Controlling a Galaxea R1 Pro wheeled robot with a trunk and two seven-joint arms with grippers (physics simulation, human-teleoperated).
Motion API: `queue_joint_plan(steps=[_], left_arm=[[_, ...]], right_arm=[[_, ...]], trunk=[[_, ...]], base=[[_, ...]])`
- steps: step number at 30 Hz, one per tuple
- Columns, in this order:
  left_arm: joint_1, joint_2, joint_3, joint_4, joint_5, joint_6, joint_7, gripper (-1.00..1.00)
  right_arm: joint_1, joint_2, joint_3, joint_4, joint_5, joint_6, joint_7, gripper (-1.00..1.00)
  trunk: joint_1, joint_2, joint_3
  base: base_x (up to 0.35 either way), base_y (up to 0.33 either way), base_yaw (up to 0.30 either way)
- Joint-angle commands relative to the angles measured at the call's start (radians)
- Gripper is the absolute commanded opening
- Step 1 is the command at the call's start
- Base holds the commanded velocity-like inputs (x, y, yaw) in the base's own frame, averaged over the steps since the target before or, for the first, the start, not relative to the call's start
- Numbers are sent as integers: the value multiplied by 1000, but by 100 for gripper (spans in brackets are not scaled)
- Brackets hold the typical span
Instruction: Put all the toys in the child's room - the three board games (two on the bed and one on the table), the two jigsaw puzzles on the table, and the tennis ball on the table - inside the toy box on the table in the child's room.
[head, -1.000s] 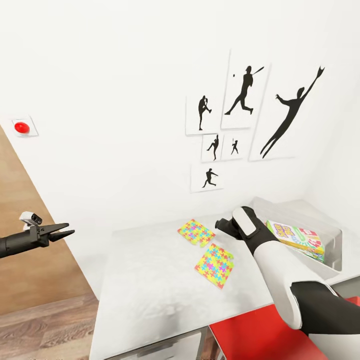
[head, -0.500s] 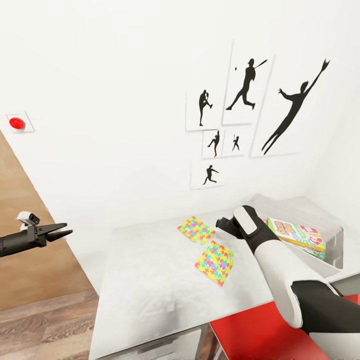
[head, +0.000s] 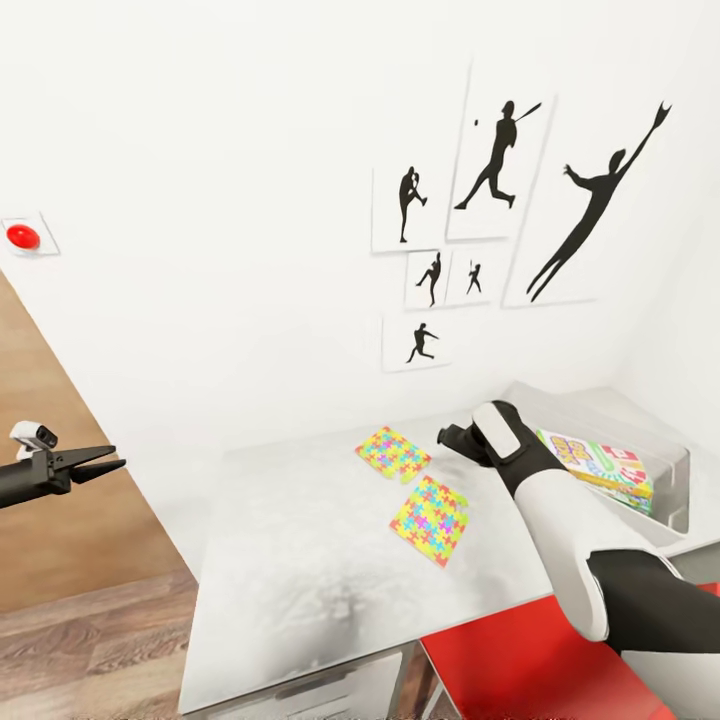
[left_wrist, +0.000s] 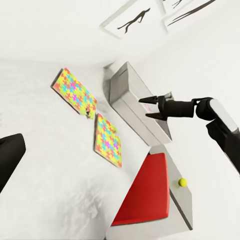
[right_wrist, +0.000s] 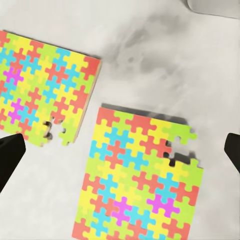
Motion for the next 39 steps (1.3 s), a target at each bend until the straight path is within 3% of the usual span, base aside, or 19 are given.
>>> queue_joint_plan(steps=[1,39], left_arm=[[-1,1,-1,0,0,11,-4,100],[-1,1,-1,0,-3,10,-4,100]], right_arm=[[-2,0,3,-1,-10,1,-9,100],[-1,2,10,2,-10,-35,-9,100]], trunk=[[1,-2,-4],[1,-2,-66]], base=[[0,0,0],[0,0,0]])
